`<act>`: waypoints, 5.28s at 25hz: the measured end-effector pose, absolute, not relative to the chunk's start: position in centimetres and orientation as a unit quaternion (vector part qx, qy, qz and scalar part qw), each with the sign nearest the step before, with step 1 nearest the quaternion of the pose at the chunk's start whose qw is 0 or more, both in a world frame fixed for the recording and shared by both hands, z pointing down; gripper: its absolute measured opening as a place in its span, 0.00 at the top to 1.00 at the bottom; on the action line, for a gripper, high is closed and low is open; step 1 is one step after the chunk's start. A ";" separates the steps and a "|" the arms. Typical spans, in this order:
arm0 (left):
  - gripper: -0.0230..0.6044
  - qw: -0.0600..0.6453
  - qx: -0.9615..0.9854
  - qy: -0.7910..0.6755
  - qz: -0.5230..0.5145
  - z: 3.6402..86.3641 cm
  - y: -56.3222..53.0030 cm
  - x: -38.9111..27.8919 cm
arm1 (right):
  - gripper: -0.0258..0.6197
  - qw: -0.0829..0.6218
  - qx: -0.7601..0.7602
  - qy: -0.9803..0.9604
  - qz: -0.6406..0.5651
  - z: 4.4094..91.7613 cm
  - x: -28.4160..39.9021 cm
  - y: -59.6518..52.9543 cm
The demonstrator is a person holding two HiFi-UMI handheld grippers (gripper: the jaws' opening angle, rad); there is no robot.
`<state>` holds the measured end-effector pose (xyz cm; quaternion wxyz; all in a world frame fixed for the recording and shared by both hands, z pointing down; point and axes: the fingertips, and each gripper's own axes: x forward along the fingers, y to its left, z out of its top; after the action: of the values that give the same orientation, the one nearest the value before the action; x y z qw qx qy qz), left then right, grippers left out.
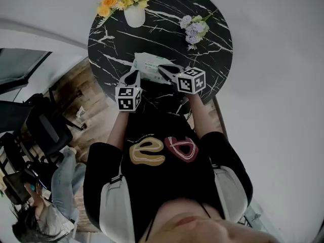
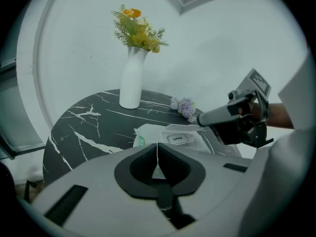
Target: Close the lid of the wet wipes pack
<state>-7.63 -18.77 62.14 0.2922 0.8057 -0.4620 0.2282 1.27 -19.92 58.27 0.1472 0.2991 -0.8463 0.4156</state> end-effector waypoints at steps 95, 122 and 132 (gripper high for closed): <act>0.93 0.294 0.830 -0.424 0.214 61.2 -19.6 -6.6 | 0.76 0.184 0.338 -0.841 0.380 60.6 -0.9 -18.6; 0.93 0.115 0.872 -0.475 0.032 46.2 -13.3 -2.2 | 0.74 0.126 0.511 -0.846 0.087 48.0 7.5 -12.6; 0.93 0.108 0.863 -0.493 0.023 45.3 -11.5 -0.9 | 0.90 0.105 0.518 -0.846 0.066 46.8 8.7 -11.2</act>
<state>-0.91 -11.46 45.35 0.1080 0.8631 -0.4927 0.0230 8.69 -11.20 46.76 0.1054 0.5183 -0.8462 0.0656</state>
